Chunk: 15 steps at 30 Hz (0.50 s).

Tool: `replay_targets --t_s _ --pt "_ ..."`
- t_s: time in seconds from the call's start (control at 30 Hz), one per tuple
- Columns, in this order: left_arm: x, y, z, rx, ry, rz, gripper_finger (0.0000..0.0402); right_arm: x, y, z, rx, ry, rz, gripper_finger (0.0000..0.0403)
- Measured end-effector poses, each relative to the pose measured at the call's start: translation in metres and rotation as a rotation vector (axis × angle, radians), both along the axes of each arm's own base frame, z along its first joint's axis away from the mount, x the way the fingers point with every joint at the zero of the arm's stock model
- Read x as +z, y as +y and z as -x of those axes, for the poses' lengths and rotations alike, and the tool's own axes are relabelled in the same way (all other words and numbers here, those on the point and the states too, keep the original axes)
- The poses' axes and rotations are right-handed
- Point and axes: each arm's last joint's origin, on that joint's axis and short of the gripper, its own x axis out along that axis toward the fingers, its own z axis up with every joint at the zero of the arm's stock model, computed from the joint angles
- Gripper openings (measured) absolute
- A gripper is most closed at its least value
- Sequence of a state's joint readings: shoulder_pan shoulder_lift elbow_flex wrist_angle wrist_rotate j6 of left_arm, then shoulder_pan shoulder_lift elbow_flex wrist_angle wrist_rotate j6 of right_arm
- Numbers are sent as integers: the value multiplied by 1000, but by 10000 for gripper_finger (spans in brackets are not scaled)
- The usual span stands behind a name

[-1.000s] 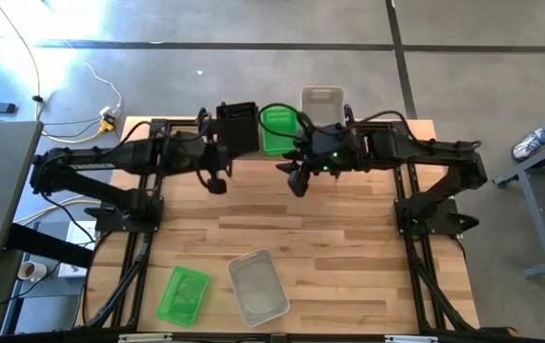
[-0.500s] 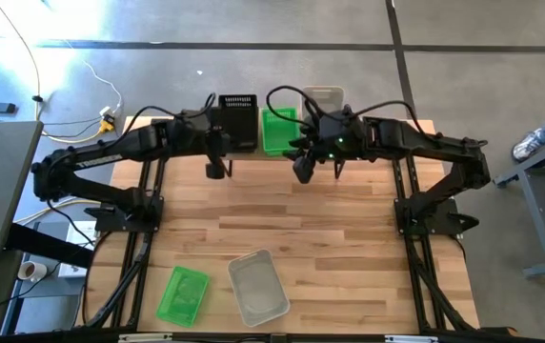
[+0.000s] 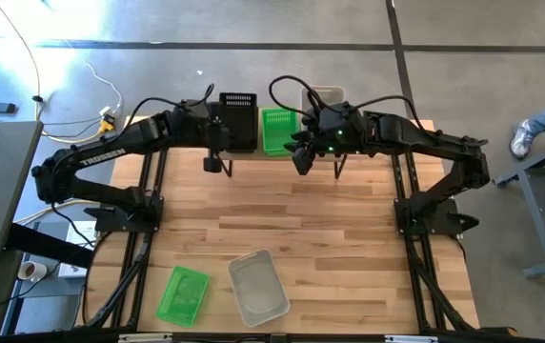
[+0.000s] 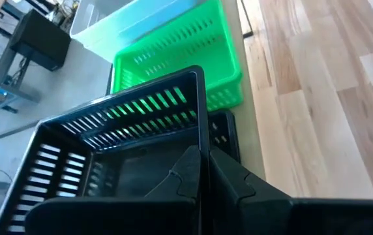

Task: Stack baskets on shelf by color
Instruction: Stack the black bin on top of the stacked black bins on the shelf

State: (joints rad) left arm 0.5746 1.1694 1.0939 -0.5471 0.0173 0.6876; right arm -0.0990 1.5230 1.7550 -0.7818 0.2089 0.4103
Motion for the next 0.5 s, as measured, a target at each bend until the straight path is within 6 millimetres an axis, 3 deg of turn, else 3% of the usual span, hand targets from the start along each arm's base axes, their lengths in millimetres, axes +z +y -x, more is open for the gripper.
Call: replay_targets --t_s 0.5 --pt "-16 10 -12 9 54 39 6 0 -1 0 -31 -4 -2 154"
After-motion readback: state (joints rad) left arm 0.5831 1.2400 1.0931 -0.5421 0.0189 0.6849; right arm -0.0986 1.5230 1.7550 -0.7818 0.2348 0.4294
